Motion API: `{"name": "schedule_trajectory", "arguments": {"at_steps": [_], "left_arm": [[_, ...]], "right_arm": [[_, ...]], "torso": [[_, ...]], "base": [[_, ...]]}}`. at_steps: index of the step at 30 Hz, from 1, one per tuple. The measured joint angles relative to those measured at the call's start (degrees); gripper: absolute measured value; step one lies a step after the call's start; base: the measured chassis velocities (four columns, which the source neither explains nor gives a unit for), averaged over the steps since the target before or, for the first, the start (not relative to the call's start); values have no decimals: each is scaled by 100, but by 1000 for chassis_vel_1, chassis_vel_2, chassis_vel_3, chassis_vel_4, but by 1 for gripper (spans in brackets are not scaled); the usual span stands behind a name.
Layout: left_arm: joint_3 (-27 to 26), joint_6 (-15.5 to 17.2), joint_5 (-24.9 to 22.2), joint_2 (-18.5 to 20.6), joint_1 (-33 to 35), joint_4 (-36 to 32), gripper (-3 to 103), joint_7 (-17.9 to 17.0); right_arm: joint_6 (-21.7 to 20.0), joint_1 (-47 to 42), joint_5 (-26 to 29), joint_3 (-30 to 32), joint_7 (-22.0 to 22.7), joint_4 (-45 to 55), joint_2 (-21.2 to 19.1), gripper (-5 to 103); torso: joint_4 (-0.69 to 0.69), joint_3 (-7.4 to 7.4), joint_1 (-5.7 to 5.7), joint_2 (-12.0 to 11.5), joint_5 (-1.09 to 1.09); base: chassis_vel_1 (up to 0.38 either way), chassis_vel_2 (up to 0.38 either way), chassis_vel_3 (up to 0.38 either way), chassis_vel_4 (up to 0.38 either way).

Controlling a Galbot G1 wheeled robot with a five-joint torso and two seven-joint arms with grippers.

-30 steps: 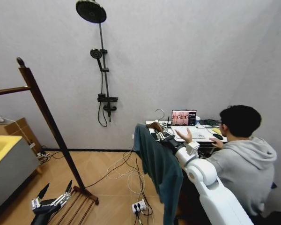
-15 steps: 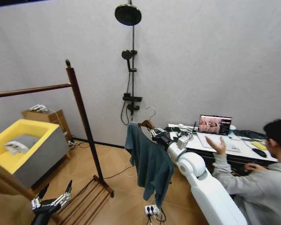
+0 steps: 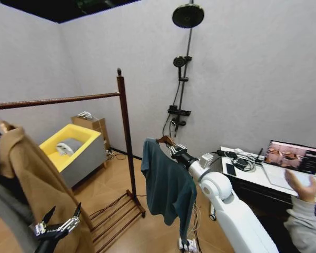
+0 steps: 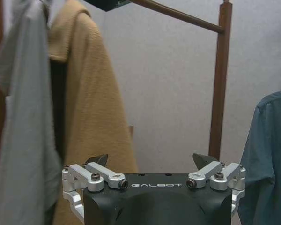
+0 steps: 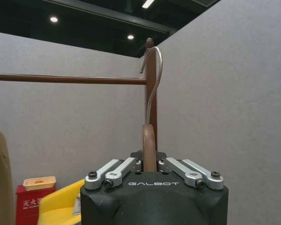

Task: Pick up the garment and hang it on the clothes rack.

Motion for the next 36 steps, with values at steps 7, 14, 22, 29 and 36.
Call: {"name": "schedule_trajectory", "arguments": {"at_steps": [7, 14, 22, 29, 36], "left_arm": [[0, 0, 0, 0, 0, 0, 100, 0], [0, 0, 0, 0, 0, 0, 100, 0], [0, 0, 0, 0, 0, 0, 100, 0], [0, 0, 0, 0, 0, 0, 100, 0], [0, 0, 0, 0, 0, 0, 100, 0]], "right_arm": [[0, -2, -16, -28, 21, 35, 26, 10], [12, -6, -56, -14, 25, -16, 41, 10], [138, -123, -258, 239, -12, -215, 54, 10], [285, -242, -456, 353, -130, -297, 20, 10], [195, 192, -536, -149, 255, -165, -19, 10]], "torso": [[-2, 0, 0, 0, 1], [-1, 0, 0, 0, 0], [-2, 0, 0, 0, 0], [1, 0, 0, 0, 1], [-4, 0, 0, 0, -1]], "base": [[124, 118, 120, 121], [129, 124, 133, 117], [117, 124, 123, 122], [119, 101, 96, 100], [18, 8, 13, 21]]}}
